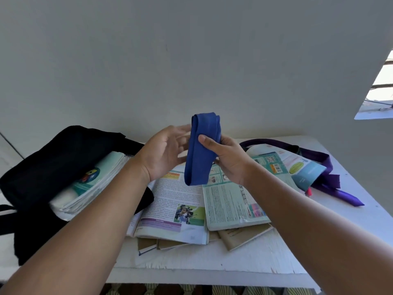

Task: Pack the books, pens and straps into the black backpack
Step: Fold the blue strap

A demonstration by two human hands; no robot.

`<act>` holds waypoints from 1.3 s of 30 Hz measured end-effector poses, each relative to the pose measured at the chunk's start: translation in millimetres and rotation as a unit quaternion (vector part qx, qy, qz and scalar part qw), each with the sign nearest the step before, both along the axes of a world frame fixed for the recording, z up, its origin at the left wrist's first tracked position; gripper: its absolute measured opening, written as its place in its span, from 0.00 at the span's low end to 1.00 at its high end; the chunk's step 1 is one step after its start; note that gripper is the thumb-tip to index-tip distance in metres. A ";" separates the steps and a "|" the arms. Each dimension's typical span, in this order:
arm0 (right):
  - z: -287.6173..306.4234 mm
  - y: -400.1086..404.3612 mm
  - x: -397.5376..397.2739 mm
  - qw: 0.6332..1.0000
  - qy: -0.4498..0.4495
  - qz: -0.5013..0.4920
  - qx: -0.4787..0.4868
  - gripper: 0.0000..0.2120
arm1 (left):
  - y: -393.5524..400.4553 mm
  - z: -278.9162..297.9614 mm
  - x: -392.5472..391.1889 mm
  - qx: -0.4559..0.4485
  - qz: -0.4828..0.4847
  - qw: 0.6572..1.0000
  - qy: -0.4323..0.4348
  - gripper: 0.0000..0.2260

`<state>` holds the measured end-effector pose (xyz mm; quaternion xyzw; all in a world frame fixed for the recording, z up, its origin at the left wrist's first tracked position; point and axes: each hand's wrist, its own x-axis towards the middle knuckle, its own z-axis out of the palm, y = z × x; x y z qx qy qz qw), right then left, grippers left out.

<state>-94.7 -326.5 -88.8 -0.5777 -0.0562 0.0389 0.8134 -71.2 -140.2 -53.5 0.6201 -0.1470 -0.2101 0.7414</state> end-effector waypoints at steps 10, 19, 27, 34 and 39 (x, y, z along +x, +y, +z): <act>-9.9 17.1 -4.7 0.980 -0.039 -0.018 -0.192 0.22 | -23.9 -28.2 -27.7 -0.021 0.199 0.980 -0.003 0.10; -11.1 76.9 2.6 0.981 -0.015 -0.136 -0.136 0.16 | 50.6 -20.4 -5.7 0.074 0.295 0.949 -0.082 0.11; -8.4 188.0 6.6 0.964 -0.011 -0.235 -0.127 0.07 | 147.5 -9.5 10.9 0.099 0.221 0.958 -0.153 0.14; -14.8 240.6 2.1 0.954 -0.004 -0.260 -0.147 0.03 | 200.0 -16.4 8.2 0.121 0.207 0.959 -0.154 0.10; -14.7 259.9 6.7 0.960 -0.020 -0.230 -0.160 0.03 | 225.7 -15.3 -0.9 0.123 0.238 0.954 -0.136 0.06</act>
